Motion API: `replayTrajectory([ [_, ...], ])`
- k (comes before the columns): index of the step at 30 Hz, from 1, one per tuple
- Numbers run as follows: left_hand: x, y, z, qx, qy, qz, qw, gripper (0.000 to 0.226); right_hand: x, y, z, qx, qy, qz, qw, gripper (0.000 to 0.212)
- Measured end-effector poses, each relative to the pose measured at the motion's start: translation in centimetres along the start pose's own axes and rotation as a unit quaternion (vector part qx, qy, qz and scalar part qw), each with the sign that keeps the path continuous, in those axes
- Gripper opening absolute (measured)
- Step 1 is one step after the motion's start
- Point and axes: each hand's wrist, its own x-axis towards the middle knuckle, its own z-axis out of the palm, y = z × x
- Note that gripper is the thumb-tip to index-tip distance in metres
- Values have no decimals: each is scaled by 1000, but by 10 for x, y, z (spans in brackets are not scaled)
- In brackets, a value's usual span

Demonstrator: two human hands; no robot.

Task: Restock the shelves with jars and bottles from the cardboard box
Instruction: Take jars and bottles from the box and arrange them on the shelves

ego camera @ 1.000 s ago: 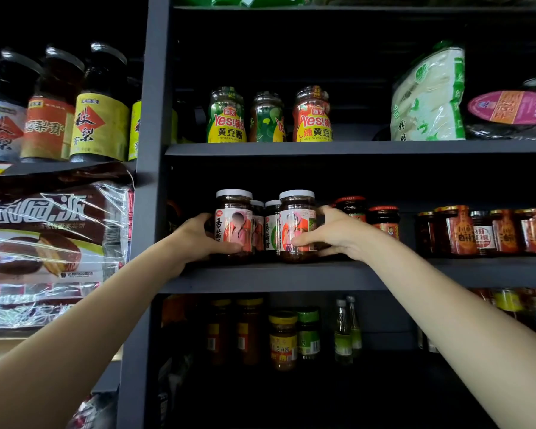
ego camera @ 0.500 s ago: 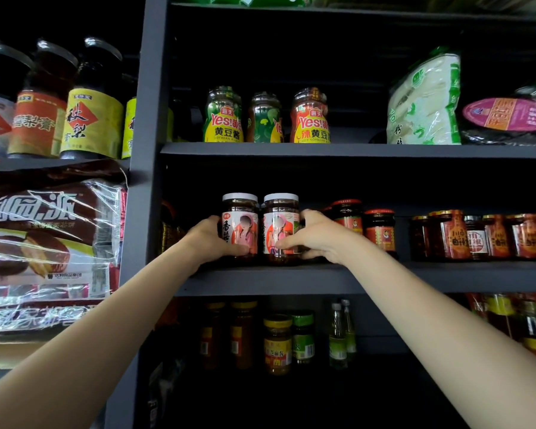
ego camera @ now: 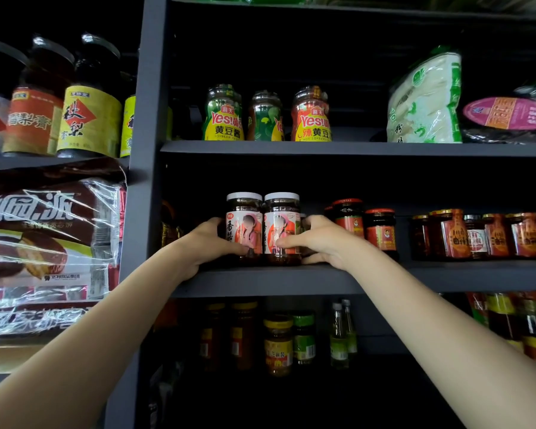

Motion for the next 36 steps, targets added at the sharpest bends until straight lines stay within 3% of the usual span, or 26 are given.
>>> replayTrajectory([
  [2,1,-1,0,5,-2,-3,1000,65,-2,-2,2,-5,4,-9,1000,51],
  [10,-3,2,-1,-16,-4,-7,1000,51,-4,-9,9,-29,-3,-5,1000,66],
  [13,-8,7,1,-2,23,13,1000,56,-11,-16,-4,4,8,-26,1000,53],
  [15,-10,7,2,58,100,59,992,65,-8,-19,-22,22,104,-66,992,37],
  [17,-14,7,4,159,186,145,959,66,-6,-19,-41,10,189,-95,977,18],
  [19,-19,11,11,242,227,243,911,58,-10,-15,-53,-41,212,-108,970,32],
  [21,-21,18,20,312,220,312,870,51,-19,-9,-56,-98,194,-115,969,41],
  [23,-19,26,32,376,195,325,846,44,-29,-5,-53,-150,131,-115,973,47],
  [26,-14,32,47,450,156,255,841,44,-41,-9,-38,-236,9,-116,965,52],
  [28,-10,30,53,478,145,220,838,48,-44,-14,-30,-272,-29,-120,955,50],
  [33,-8,23,51,498,140,225,826,59,-43,-16,-27,-288,-38,-133,947,48],
  [36,-16,23,48,468,147,269,829,47,-41,-11,-26,-262,34,-173,949,44],
])
